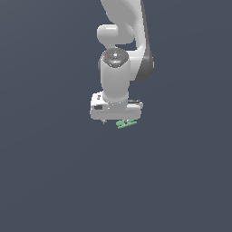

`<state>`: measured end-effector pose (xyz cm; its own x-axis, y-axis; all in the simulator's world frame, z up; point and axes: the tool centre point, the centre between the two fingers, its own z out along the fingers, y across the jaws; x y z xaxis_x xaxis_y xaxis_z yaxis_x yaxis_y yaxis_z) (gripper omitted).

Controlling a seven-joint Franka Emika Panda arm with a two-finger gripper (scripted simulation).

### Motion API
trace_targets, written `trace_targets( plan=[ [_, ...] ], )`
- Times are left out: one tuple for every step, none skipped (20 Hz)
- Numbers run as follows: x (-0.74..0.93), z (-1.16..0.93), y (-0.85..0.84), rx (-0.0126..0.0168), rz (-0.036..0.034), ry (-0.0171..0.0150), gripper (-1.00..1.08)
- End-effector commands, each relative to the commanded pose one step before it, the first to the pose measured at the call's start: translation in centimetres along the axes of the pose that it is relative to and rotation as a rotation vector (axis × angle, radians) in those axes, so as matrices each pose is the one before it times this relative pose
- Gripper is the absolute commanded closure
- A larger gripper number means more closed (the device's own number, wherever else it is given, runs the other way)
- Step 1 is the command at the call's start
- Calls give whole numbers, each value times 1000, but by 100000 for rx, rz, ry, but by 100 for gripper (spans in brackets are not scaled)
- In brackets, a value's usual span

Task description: Pick up the object and move it to a goal position.

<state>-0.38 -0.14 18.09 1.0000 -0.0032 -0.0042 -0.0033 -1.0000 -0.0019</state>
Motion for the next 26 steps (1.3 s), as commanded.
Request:
trace_targets(
  plan=[
    [0,0,1,0,0,0,-92],
    [0,5,70,-57,62,-49,-92],
    [-1,11,206,-157,179,-140,-92],
    [-2,18,338,-257,285,-230,-92],
    [-3,23,467,-355,372,-320,-92],
    [-4,25,582,-442,417,-400,-92],
    [-2,16,523,-393,303,-358,-92],
    [1,3,376,-279,141,-254,-92],
    [4,-7,235,-170,10,-153,-92],
    [7,-10,100,-73,-70,-64,-92],
    [4,-6,-10,7,-68,9,-92],
    [7,28,-81,0,0,0,-92],
    [-18,-7,-60,100,145,85,-92],
    [-17,34,-67,38,272,25,-92],
    [-26,49,-51,32,424,13,-92],
    [-34,64,-54,27,552,4,-92],
    [-42,79,-59,28,680,0,-92],
    [-51,93,-73,35,799,2,-92],
    [-59,106,-92,47,912,9,-92],
    [-69,119,-111,59,1025,15,-92],
    [-79,132,-127,69,1137,19,-92],
    [-89,144,-137,75,1250,19,-92],
    [-100,158,-145,77,1370,17,-92],
    [-111,171,-150,81,1495,16,-92],
    [-124,184,-159,86,1613,16,-92],
    [-137,197,-168,92,1733,17,-92]
  ],
)
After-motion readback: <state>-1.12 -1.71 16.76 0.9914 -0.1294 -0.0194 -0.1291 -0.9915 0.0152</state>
